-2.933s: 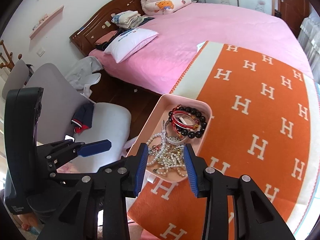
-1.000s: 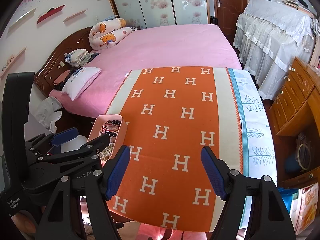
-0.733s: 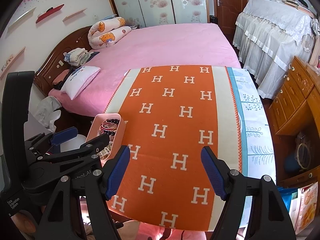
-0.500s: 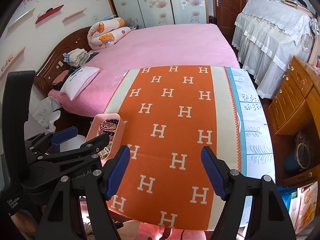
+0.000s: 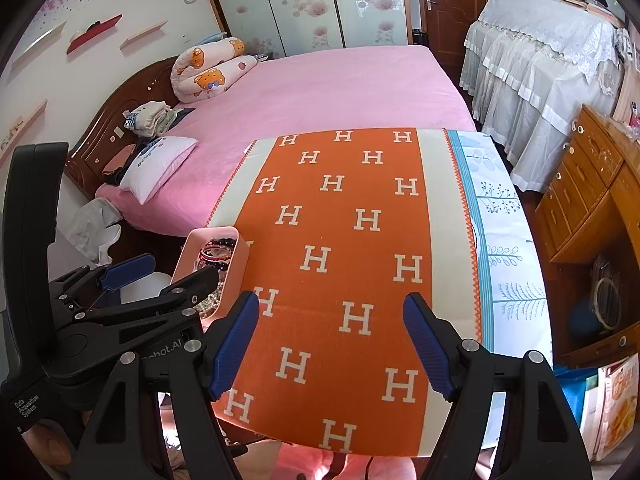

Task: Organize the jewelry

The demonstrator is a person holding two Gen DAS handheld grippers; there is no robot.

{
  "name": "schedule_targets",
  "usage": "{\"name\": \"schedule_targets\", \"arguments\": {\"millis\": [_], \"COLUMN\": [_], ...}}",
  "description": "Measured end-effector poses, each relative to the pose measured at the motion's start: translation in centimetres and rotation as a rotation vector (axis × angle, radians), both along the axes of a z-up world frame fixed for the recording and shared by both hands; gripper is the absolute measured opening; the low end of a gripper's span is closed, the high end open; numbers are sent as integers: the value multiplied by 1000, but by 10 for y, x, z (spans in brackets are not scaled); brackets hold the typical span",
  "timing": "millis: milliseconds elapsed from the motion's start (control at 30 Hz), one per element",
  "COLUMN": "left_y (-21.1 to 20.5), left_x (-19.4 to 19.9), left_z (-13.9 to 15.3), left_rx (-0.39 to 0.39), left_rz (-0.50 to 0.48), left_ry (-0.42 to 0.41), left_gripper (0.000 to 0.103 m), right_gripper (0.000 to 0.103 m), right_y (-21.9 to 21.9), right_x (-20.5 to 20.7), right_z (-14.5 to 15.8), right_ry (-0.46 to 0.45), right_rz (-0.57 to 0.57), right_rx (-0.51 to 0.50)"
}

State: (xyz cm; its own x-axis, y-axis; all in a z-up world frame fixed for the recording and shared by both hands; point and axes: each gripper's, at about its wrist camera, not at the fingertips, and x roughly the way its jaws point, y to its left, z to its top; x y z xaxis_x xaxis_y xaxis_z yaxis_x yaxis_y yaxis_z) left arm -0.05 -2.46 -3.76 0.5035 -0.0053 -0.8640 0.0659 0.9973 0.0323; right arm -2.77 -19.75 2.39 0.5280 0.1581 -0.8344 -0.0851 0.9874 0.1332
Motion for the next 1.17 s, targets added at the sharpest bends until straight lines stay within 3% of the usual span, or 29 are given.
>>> {"name": "schedule_targets", "arguments": {"millis": [1167], "left_y": [1], "left_x": [-2], "left_z": [-3], "left_rx": [5], "left_rz": [-5], "left_ry": [6], "left_gripper": [70], "right_gripper": [76], "right_y": [3], "right_x": [-4], "right_z": [-6], "right_ry": [16], "right_rz": [-6], "right_rx": [16]}}
